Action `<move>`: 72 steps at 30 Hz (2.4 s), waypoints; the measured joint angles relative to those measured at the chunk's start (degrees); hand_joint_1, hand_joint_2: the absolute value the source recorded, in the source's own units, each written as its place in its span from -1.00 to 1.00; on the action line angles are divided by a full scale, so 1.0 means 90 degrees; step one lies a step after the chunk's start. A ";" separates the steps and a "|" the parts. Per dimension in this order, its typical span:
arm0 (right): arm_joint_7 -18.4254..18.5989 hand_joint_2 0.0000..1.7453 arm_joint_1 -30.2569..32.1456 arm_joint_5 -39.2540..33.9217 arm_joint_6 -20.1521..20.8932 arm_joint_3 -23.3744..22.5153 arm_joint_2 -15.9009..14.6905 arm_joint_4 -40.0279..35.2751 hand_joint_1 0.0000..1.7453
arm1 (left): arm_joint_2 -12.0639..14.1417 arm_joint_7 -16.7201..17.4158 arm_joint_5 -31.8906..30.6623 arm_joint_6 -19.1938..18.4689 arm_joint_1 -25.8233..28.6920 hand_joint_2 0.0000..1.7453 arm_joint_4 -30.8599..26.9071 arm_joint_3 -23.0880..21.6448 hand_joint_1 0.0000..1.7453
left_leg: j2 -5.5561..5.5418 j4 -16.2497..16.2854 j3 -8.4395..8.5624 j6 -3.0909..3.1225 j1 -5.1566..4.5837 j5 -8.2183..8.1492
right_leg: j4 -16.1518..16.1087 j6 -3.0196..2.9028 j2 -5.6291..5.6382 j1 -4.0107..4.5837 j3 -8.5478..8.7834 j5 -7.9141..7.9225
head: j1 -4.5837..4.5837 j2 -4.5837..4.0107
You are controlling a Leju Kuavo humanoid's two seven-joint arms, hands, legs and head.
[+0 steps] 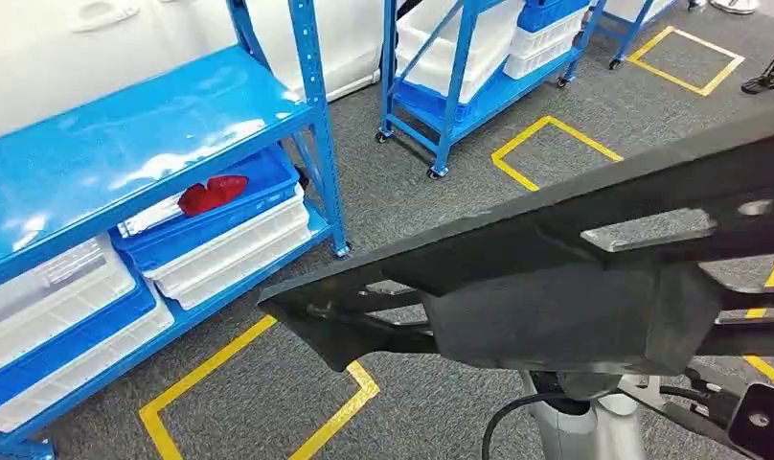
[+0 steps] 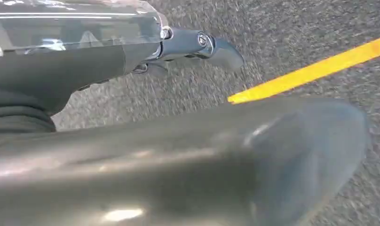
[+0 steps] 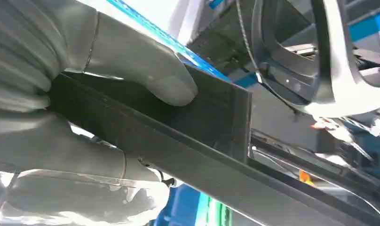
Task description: Take the parts from the cabinet and place them on the table.
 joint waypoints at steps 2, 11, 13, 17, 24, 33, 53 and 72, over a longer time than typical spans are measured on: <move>0.0078 1.00 -0.0077 -0.0041 -0.0089 0.0090 -0.0010 0.0017 1.00 | -0.0005 -0.0012 0.0046 0.0049 -0.0034 -1.00 0.0000 0.0005 -1.00 | -0.0221 0.0092 0.0028 -0.0065 0.0029 -0.0133 | -0.0158 -0.0099 0.0120 -0.0070 0.0104 0.0074 | 0.0000 -0.0002; 0.0291 1.00 -0.0239 -0.0138 -0.0294 0.0432 -0.0002 0.0175 1.00 | 0.0036 0.0150 0.0109 0.0163 0.0030 -1.00 0.0000 0.0148 -1.00 | -0.1004 0.0251 -0.0272 -0.0012 0.0035 0.0193 | -0.0053 -0.0127 0.0822 -0.0047 0.0092 0.0036 | 0.0000 0.0000; 0.0262 1.00 -0.0227 -0.0119 -0.0335 0.0437 -0.0002 0.0189 1.00 | 0.0058 0.0182 0.0053 0.0175 0.0035 -1.00 0.0000 0.0146 -1.00 | -0.1170 0.0102 -0.0210 0.0021 0.0037 0.0094 | 0.0011 -0.0053 0.0963 -0.0044 0.0001 0.0034 | -0.0002 0.0000; 0.0056 1.00 -0.0052 0.0141 -0.0463 0.0427 -0.0005 0.0180 1.00 | 0.0137 0.0190 -0.0058 0.0194 0.0011 -1.00 -0.0010 0.0134 -1.00 | -0.0893 0.0014 -0.0160 0.0157 0.0068 0.0157 | 0.0037 0.0072 0.0985 -0.0061 -0.0032 0.0025 | 0.0000 -0.0002; -0.0003 1.00 0.0167 0.0226 -0.0466 0.0335 -0.0007 0.0160 1.00 | 0.0272 0.0180 -0.0155 0.0041 0.0028 -1.00 -0.0017 0.0109 -1.00 | -0.0348 0.0008 -0.0096 0.0183 0.0033 0.0072 | 0.1440 0.0236 0.0245 -0.0144 -0.0804 -0.0393 | 0.0002 -0.0002; -0.0019 1.00 0.0464 0.0561 0.0165 -0.0167 0.0167 -0.0121 1.00 | 0.0277 0.0003 -0.0299 -0.0238 -0.0033 -1.00 -0.0017 -0.0051 -1.00 | -0.0314 0.0140 0.0073 -0.0089 0.0025 -0.0267 | -0.0089 -0.0111 0.0193 -0.0080 0.0019 0.0044 | 0.0002 0.0000; -0.0015 1.00 0.0637 0.0845 0.0112 -0.0617 0.0333 -0.0265 1.00 | 0.0245 0.0214 -0.0350 -0.0124 0.0026 -1.00 -0.0015 -0.0168 -1.00 | -0.0460 0.0003 -0.0135 0.0270 -0.0018 0.0113 | 0.1964 0.0212 0.0294 -0.0121 -0.1022 -0.0812 | 0.0002 0.0000; -0.0008 1.00 0.0434 0.1139 -0.0687 -0.0217 0.0299 -0.0311 1.00 | 0.0073 0.0243 -0.0257 -0.0189 0.0034 -1.00 -0.0012 -0.0138 -1.00 | -0.0802 0.0637 -0.0447 -0.0098 0.0073 0.0068 | -0.0121 -0.0066 0.0815 -0.0112 0.0179 -0.0029 | 0.0000 0.0000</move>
